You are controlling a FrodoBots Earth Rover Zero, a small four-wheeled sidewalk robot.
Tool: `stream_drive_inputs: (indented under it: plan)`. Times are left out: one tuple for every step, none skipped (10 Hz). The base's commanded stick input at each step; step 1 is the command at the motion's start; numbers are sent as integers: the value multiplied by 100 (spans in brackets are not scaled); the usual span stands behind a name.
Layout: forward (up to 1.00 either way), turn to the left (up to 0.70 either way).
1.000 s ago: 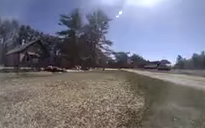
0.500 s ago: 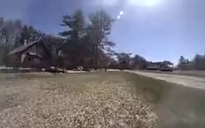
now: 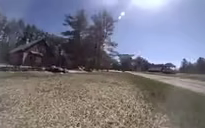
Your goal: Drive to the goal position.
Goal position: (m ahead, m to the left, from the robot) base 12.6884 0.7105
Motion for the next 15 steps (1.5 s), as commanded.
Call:
stream_drive_inputs:
  plan:
    - [69,6]
    - [69,6]
    - [69,6]
    - [69,6]
    - [69,6]
    - [69,6]
    - [69,6]
    - [69,-4]
    - [69,-26]
    - [69,-24]
    - [69,-7]
    - [69,6]
    - [69,6]
    - [69,6]
    - [69,6]
